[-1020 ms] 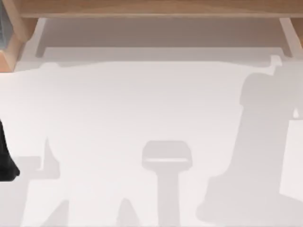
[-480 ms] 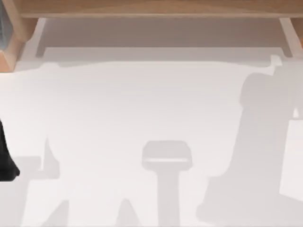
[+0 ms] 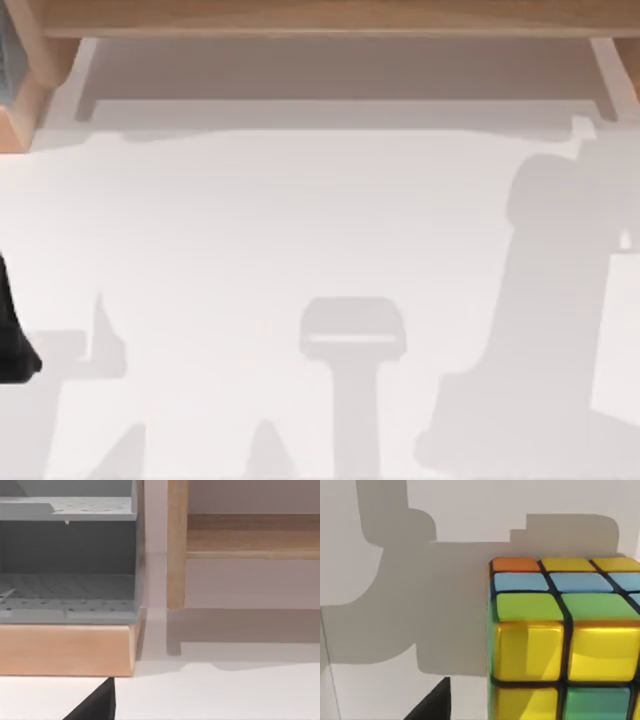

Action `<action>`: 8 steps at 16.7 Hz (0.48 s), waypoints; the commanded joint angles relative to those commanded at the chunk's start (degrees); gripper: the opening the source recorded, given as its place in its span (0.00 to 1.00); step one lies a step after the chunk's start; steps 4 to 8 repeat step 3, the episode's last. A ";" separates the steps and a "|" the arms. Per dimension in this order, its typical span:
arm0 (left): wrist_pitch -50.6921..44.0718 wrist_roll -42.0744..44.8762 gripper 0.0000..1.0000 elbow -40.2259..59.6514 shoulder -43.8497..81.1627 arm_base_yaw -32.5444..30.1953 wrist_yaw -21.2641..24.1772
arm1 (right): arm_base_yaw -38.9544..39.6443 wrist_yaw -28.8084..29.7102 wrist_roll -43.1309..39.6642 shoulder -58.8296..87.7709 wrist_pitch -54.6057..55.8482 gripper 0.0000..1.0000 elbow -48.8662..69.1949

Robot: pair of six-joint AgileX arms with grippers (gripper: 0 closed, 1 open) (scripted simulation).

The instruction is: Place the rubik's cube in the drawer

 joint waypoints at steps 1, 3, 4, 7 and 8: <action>0.00 0.00 1.00 0.00 0.00 0.00 0.00 | 0.00 0.00 0.00 0.00 0.00 1.00 0.00; 0.00 0.00 1.00 0.00 0.00 0.00 0.00 | 0.00 0.00 0.00 0.00 0.00 1.00 0.00; 0.00 0.00 1.00 0.00 0.00 0.00 0.00 | 0.00 0.00 0.00 0.00 0.00 1.00 0.00; 0.00 0.00 1.00 0.00 0.00 0.00 0.00 | 0.00 0.00 0.00 0.00 0.00 1.00 0.00; 0.00 0.00 1.00 0.00 0.00 0.00 0.00 | 0.00 0.00 0.00 0.00 0.00 1.00 0.00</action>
